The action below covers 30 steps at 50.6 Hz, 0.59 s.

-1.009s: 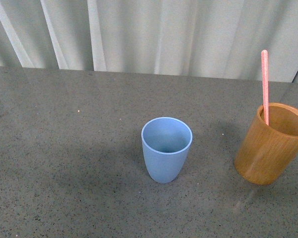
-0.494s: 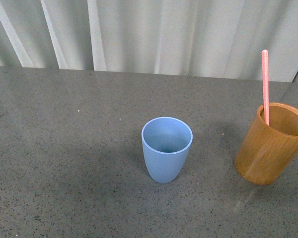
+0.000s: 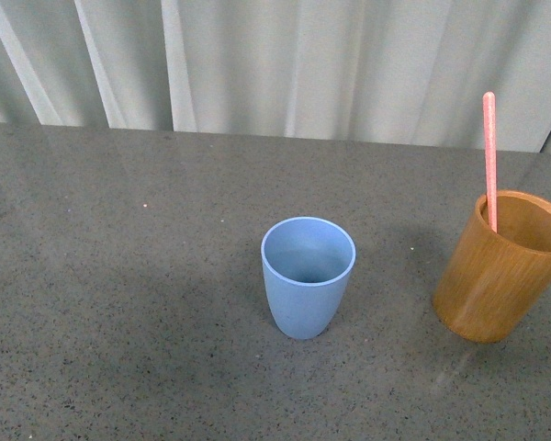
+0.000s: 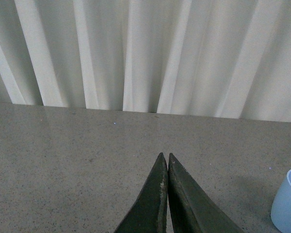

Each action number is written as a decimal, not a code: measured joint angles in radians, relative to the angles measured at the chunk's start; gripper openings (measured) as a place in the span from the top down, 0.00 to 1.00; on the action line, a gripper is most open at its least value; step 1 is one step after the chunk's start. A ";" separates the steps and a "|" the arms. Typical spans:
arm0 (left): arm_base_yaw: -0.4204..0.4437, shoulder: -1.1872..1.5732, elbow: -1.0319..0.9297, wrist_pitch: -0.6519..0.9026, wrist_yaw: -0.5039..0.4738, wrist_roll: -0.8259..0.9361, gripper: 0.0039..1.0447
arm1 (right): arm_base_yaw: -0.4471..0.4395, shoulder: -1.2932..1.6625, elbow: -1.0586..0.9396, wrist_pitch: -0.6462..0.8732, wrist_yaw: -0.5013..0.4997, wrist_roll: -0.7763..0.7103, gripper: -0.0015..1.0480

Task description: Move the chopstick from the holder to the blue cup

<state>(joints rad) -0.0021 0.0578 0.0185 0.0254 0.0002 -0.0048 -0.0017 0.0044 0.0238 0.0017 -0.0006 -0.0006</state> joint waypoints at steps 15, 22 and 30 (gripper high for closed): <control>0.000 -0.054 0.000 -0.025 0.000 0.000 0.93 | 0.000 0.000 0.000 0.000 0.000 0.000 0.10; 0.000 -0.054 0.000 -0.025 0.000 0.000 0.72 | 0.000 0.000 0.000 0.000 0.000 0.000 0.10; 0.000 -0.054 0.000 -0.025 0.000 0.000 0.50 | 0.004 0.113 0.066 -0.153 0.064 -0.008 0.10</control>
<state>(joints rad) -0.0021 0.0040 0.0189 0.0006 -0.0002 -0.0048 0.0025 0.1169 0.0895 -0.1513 0.0635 -0.0090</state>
